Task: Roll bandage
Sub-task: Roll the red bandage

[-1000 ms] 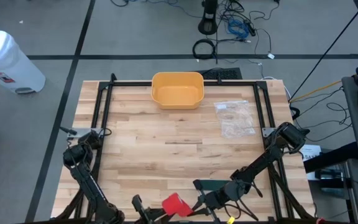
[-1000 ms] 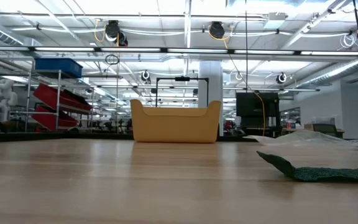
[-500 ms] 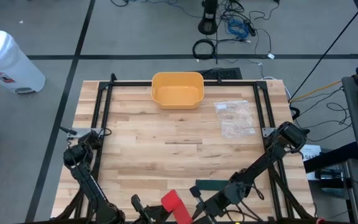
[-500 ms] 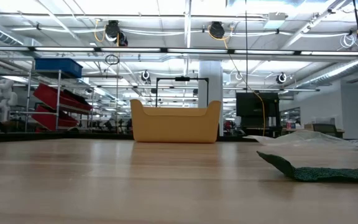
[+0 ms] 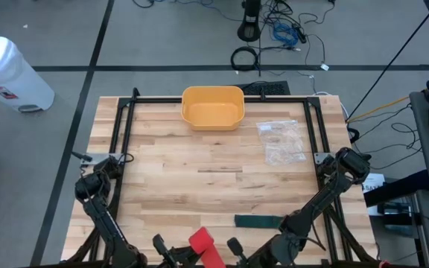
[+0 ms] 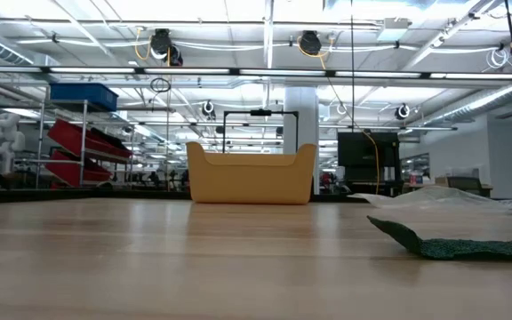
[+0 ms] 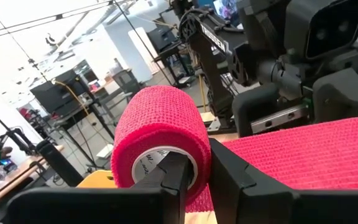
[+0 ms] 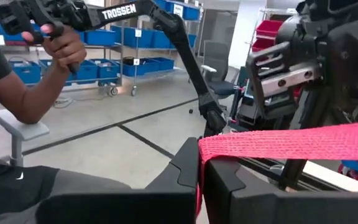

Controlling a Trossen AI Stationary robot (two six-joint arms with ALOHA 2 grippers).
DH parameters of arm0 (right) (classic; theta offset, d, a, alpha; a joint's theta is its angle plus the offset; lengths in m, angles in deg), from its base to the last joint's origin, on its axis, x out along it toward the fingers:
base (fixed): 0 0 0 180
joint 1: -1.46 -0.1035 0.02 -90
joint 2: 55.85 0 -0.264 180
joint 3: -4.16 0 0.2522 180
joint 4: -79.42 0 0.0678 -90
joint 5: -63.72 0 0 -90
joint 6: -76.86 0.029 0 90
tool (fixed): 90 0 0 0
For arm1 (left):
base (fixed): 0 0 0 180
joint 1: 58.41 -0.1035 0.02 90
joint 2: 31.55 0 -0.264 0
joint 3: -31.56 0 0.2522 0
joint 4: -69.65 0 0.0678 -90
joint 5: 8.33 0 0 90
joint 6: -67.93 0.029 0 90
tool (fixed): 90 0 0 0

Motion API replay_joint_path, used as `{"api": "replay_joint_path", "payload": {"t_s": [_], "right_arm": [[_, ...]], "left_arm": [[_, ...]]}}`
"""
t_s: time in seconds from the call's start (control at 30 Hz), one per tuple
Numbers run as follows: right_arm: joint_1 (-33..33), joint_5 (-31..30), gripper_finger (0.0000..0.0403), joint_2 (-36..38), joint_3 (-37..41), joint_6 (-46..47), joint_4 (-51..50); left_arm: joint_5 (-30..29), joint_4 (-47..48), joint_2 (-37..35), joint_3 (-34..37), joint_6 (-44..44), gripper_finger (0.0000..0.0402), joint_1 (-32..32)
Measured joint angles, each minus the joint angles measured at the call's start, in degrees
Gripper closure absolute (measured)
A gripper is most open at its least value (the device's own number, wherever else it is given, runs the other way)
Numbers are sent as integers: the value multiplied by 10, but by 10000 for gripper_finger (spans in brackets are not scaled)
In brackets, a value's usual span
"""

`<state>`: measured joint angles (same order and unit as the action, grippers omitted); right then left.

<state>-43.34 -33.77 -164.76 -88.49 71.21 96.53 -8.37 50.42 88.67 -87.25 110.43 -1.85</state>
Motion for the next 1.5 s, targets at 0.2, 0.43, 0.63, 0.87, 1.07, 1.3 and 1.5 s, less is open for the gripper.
{"api": "replay_joint_path", "payload": {"t_s": [0.2,0.43,0.63,0.87,1.07,1.3,1.5], "right_arm": [[1,-4,403,0,-4,3,-12],[0,-3,403,2,-4,5,-13],[-3,-4,403,10,-4,4,-16],[-7,-20,403,22,-4,2,-45],[-7,-33,403,22,-4,2,-64],[-7,-50,403,48,-4,31,-109],[-19,-60,403,88,-4,28,-139]], "left_arm": [[0,-22,0,0,-1,341,7],[0,-25,0,0,-1,296,10],[0,-24,0,0,10,303,10],[0,-24,0,0,14,370,10],[0,-24,0,0,14,370,10],[0,-20,0,0,19,354,14],[2,-20,0,0,20,353,20]]}}
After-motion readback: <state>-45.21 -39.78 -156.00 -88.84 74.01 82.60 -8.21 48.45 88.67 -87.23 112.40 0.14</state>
